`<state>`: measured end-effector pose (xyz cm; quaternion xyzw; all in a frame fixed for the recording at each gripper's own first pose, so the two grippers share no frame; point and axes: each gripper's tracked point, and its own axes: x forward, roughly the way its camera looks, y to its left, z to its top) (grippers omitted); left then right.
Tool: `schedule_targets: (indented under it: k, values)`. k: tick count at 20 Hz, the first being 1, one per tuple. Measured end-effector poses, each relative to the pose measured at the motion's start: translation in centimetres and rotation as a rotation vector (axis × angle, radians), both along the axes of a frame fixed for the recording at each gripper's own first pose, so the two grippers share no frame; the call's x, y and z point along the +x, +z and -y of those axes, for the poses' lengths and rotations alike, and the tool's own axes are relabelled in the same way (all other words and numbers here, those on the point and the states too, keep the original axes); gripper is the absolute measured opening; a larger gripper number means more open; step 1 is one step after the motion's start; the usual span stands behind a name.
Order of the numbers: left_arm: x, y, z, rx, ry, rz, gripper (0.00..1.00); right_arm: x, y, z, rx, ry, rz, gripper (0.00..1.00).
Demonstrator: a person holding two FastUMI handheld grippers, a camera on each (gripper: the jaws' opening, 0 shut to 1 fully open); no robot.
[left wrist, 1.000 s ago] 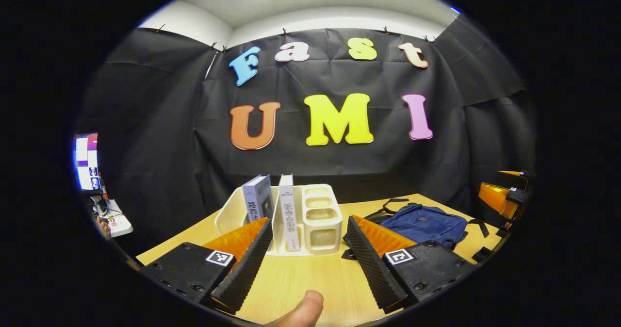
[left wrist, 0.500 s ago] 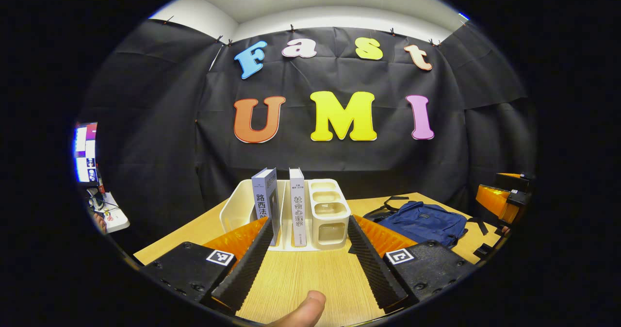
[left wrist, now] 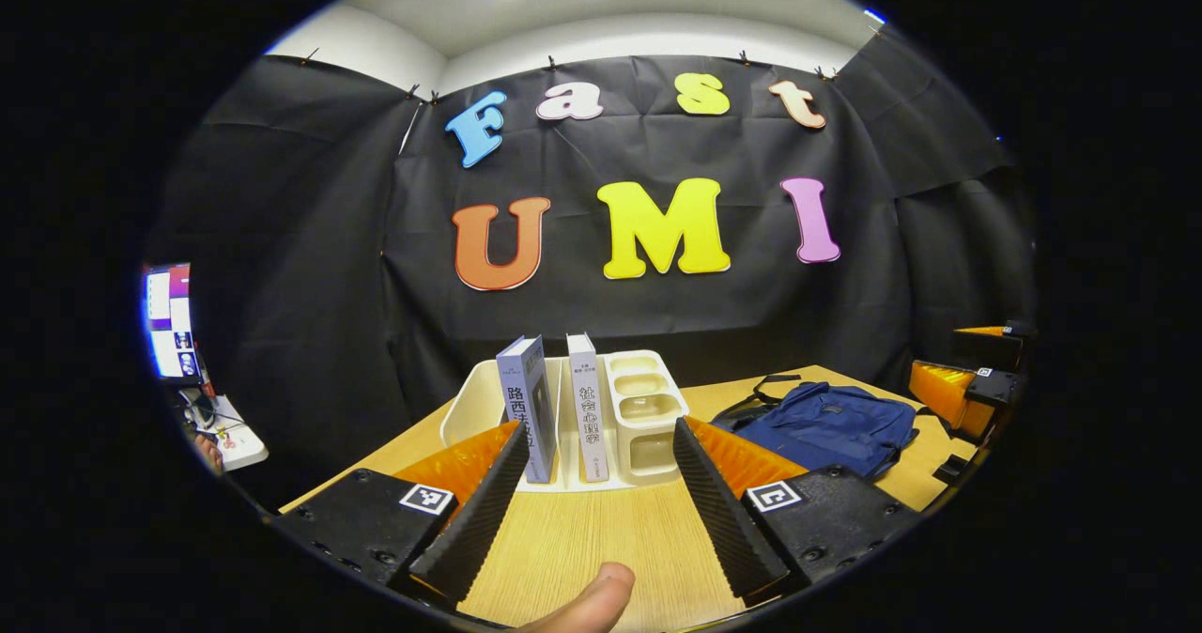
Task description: Open the schoolbag, grab two books from the bookshelf and put them into the schoolbag.
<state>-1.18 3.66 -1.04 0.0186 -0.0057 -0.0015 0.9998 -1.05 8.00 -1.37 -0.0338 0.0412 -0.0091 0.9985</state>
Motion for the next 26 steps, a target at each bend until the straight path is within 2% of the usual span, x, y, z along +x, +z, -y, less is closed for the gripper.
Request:
schedule_targets:
  k: [7, 8, 11, 13, 18, 23, 24, 25, 26]
  values:
    - [0.1, 0.1, -0.1, -0.021, -0.039, 0.008, 0.97, 3.5, -6.5, -3.8, -0.084, 0.055, -0.137, 0.99]
    - [0.0, 0.1, -0.6, -0.028, -0.034, 0.008, 0.97, 4.1, -7.7, -4.5, -0.096, 0.068, -0.161, 0.96]
    - [0.6, -0.2, -2.2, -0.055, -0.006, -0.005, 0.97, 5.8, -11.3, -6.8, -0.112, 0.094, -0.252, 0.99]
    - [1.0, -0.7, -2.9, -0.078, 0.006, -0.025, 0.97, 6.9, -13.7, -8.4, -0.120, 0.108, -0.321, 0.96]
    - [1.6, -1.8, -4.1, -0.071, 0.036, -0.058, 0.97, 9.4, -17.7, -11.4, -0.225, 0.118, -0.423, 0.99]
    - [2.1, -2.7, -4.4, -0.058, 0.037, -0.080, 0.97, 12.1, -19.8, -10.9, -0.365, 0.018, -0.466, 0.96]
    - [2.3, -3.0, -4.4, -0.058, 0.037, -0.086, 0.97, 12.6, -19.4, -10.8, -0.369, 0.001, -0.451, 0.99]
    - [2.4, -3.2, -4.4, -0.061, 0.036, -0.092, 0.97, 13.1, -19.5, -10.7, -0.376, -0.015, -0.453, 0.99]
    - [2.4, -3.3, -4.3, -0.063, 0.034, -0.097, 0.97, 13.4, -19.5, -10.2, -0.378, -0.040, -0.463, 0.93]
